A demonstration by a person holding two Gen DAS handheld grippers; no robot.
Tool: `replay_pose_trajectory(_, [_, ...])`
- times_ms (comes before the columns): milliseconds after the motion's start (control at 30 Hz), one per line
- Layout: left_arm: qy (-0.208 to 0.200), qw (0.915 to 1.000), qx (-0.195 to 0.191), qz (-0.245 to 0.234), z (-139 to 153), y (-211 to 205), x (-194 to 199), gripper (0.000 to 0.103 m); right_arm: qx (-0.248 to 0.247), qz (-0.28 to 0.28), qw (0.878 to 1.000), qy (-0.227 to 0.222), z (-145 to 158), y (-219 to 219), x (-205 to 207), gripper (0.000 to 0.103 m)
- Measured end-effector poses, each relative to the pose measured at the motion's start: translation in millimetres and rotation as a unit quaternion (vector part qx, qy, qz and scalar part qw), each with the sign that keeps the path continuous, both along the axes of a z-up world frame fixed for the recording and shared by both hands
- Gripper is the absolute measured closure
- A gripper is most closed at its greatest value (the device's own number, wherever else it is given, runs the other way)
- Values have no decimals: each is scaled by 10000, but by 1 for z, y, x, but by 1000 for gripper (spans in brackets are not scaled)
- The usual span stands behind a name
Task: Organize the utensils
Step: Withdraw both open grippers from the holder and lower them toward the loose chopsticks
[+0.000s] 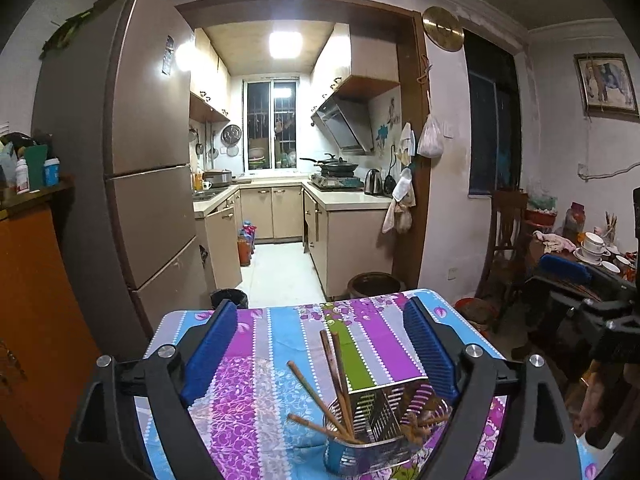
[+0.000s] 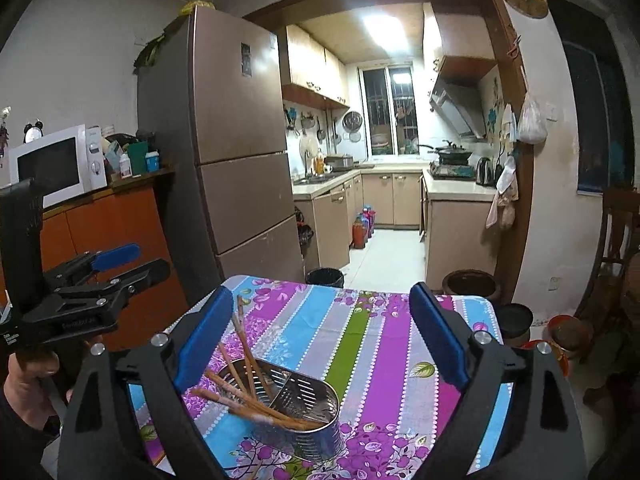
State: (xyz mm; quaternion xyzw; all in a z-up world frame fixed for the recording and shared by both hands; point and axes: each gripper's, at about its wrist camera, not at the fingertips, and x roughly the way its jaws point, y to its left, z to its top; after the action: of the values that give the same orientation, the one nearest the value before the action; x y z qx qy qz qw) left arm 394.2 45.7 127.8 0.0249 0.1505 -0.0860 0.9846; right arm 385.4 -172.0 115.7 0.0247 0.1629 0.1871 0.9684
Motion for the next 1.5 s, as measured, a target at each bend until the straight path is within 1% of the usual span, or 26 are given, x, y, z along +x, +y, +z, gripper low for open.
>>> replay_pose_trajectory(200, [-141,9999,61,22,5,12,-34,17,41,-2,9998,-170,5,-7,-31,15])
replay_pose_trajectory(433, [-415,9990,132,59,6,38,-102,13,55,-82,9988,-477,5,-20,-85,14])
replay_pose_trajectory(567, [-572,9983,119,85,-2,57,-147,12,3,-150,9974,-701,5,-24,-122,12])
replay_pose_trajectory(733, [-769,9968,185,106,-16,72,-199,11,-68,-86,9956,-932,-1,-18,-166,10])
replay_pose_trajectory(833, [-857,9961,147,118,-27,79,-228,10,-110,-46,9948,-1013,-5,-14,-185,9])
replay_pose_trajectory(933, [-926,9953,213,168,-43,81,-254,9,-163,-14,9938,-1099,-14,-4,-205,8])
replay_pose_trajectory(1067, [-969,9945,332,219,-65,80,-282,9,-231,37,9927,-1181,-29,9,-230,6])
replay_pose_trajectory(1200, [-1094,9927,310,409,-94,84,-309,9,-167,47,9929,-1177,-50,20,-251,6])
replay_pose_trajectory(1267, [-1090,9927,234,466,-109,86,-319,9,-138,43,9934,-1139,-65,27,-261,6])
replay_pose_trajectory(1367, [-998,9936,147,500,-134,91,-325,9,-14,81,9957,-919,-93,39,-271,6])
replay_pose_trajectory(1400, [-941,9942,126,497,-140,92,-324,9,21,104,9968,-794,-104,43,-272,6])
replay_pose_trajectory(1433, [-874,9949,80,500,-153,95,-324,9,50,121,9975,-700,-112,46,-272,6])
replay_pose_trajectory(1500, [-761,9958,63,515,-167,97,-322,9,59,141,9990,-413,-140,56,-272,6])
